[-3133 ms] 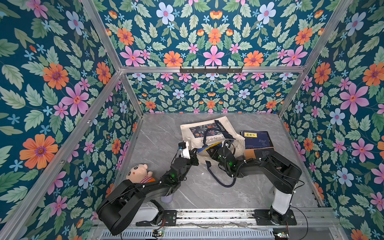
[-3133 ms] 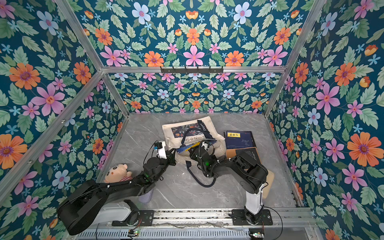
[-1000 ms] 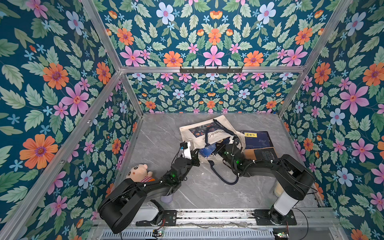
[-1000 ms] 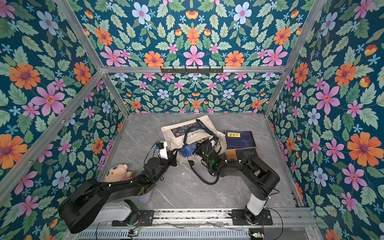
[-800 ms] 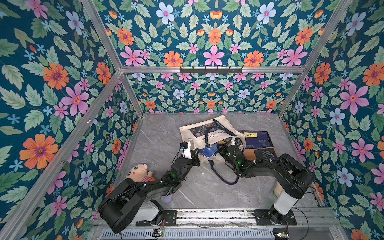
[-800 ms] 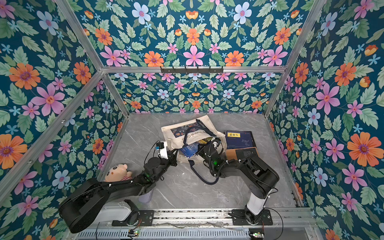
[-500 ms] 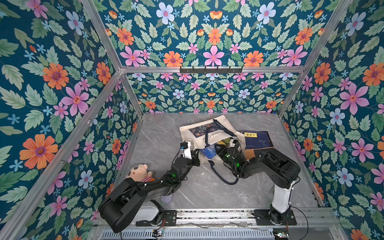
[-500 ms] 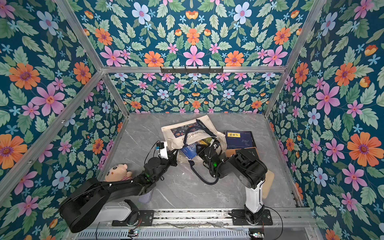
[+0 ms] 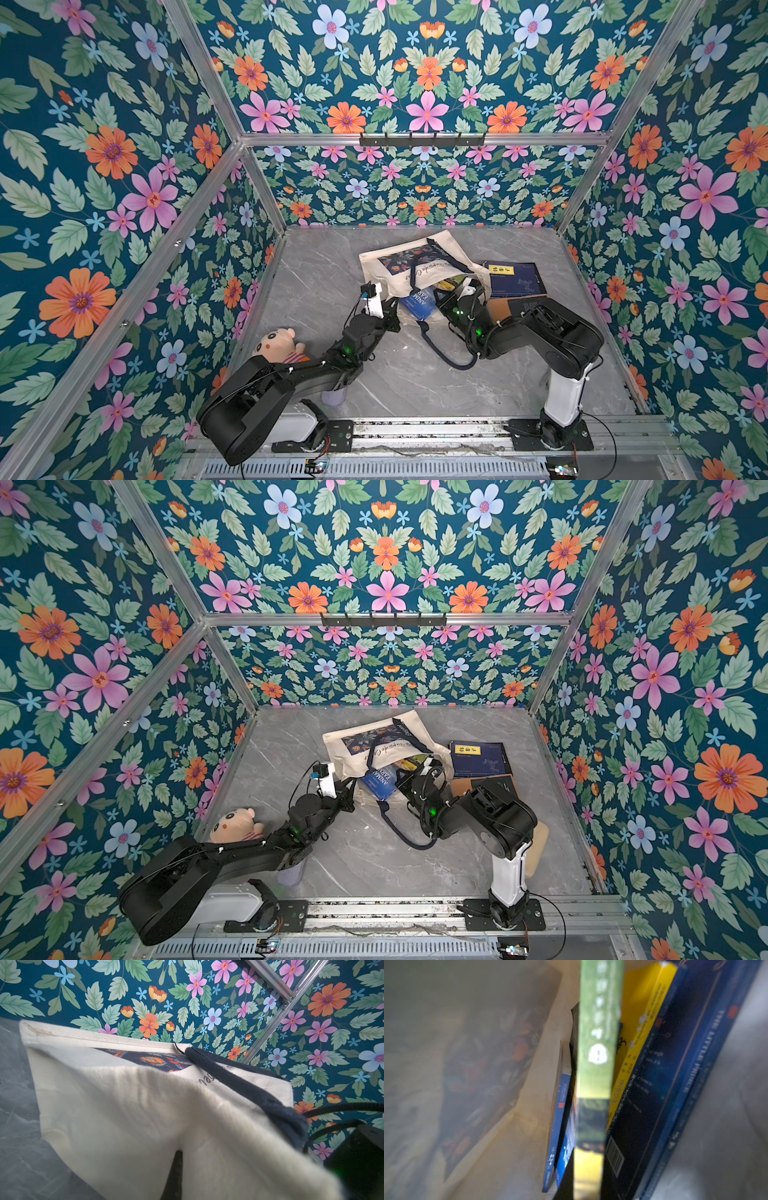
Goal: Take out the books from the canvas bag
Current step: Pick up the book from the canvas bag.
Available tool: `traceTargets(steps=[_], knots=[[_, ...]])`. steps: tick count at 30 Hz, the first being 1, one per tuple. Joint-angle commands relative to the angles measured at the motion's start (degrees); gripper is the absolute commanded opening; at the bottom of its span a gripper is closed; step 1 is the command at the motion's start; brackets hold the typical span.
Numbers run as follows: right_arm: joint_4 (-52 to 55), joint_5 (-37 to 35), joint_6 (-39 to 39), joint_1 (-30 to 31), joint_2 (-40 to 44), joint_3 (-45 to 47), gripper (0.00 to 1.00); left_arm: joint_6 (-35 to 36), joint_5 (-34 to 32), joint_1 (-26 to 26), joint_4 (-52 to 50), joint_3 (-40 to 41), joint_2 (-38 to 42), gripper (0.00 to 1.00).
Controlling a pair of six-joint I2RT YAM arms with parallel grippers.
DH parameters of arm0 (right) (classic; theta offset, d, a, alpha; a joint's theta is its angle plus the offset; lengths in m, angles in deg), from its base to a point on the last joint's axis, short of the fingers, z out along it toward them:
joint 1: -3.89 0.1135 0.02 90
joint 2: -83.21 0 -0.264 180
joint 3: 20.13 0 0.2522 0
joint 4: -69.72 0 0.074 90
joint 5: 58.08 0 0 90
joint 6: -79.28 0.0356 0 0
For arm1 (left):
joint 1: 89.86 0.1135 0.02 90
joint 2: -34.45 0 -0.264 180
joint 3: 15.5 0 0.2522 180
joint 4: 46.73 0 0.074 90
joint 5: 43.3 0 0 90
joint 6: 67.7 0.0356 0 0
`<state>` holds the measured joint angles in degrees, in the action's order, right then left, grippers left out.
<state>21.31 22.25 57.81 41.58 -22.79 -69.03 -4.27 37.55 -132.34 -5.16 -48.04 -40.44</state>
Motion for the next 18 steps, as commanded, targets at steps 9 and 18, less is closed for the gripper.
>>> traceTargets(steps=[9, 18], knots=[[20.85, 3.70, -4.22, 0.43, 20.25, 4.21, 0.00, 0.24, -3.55, 0.16, 0.97, -0.29, 0.08, 0.00], [41.67, 8.03, -15.52, 0.41, 35.25, 0.25, 0.00, -0.25, -5.42, 0.12, 0.32, -0.26, 0.17, 0.00]])
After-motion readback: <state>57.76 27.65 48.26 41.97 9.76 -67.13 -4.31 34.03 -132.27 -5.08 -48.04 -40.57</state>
